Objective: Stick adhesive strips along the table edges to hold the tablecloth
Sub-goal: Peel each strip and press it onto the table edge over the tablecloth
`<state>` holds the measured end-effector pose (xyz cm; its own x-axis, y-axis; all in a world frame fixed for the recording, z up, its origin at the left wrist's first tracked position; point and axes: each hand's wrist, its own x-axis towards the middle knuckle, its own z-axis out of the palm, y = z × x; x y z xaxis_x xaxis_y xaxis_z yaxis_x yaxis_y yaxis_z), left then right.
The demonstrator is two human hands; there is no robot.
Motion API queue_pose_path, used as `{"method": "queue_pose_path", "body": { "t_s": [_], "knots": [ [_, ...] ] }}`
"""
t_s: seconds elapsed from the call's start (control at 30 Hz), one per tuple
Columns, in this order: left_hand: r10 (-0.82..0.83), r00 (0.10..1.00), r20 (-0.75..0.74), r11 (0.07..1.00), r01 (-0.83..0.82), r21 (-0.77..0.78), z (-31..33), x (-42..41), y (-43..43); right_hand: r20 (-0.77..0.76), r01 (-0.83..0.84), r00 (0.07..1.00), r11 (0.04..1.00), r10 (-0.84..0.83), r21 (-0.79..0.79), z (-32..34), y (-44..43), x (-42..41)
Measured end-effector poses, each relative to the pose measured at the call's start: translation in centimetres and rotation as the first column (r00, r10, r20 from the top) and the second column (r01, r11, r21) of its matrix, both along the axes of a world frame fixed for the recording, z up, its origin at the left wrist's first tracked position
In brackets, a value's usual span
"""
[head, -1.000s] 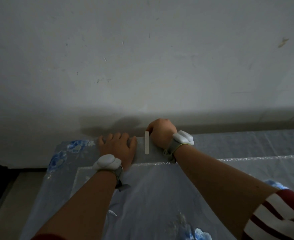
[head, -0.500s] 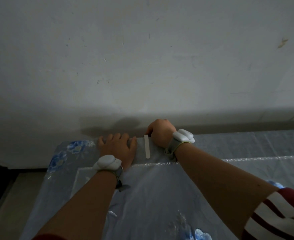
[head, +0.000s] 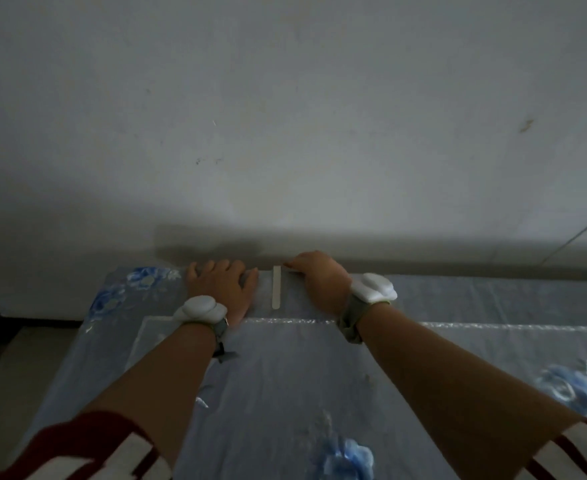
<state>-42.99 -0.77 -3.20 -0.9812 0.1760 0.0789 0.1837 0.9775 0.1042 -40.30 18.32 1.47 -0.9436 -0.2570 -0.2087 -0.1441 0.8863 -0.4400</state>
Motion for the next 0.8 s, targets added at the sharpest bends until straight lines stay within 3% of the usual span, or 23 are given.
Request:
{"method": "queue_pose_path", "body": {
  "t_s": [0.1,0.23,0.4,0.6,0.8],
  "knots": [
    [-0.017,0.996,0.093,1.0,0.015,0.018,0.2,0.3,-0.1,-0.071,-0.018,0.997,1.0,0.019,0.015,-0.1,2.7,4.6],
    [0.048,0.969,0.242,0.996,-0.064,0.059,0.5,3.0,0.6,-0.014,-0.04,0.999,0.995,0.042,0.093,0.4,6.8,11.5],
    [0.164,0.975,0.15,0.975,-0.183,0.127,2.4,10.0,4.4,-0.001,0.113,0.994,0.994,-0.113,-0.012,3.2,10.6,18.9],
    [-0.105,0.979,0.173,0.987,0.082,0.136,3.9,22.3,10.0,0.081,0.161,0.984,0.986,-0.158,-0.031,6.1,12.0,25.8],
    [-0.187,0.951,0.247,0.982,0.183,0.036,2.9,33.7,10.5,0.219,-0.041,0.976,0.996,0.022,0.083,6.9,10.6,33.9]
  ]
}}
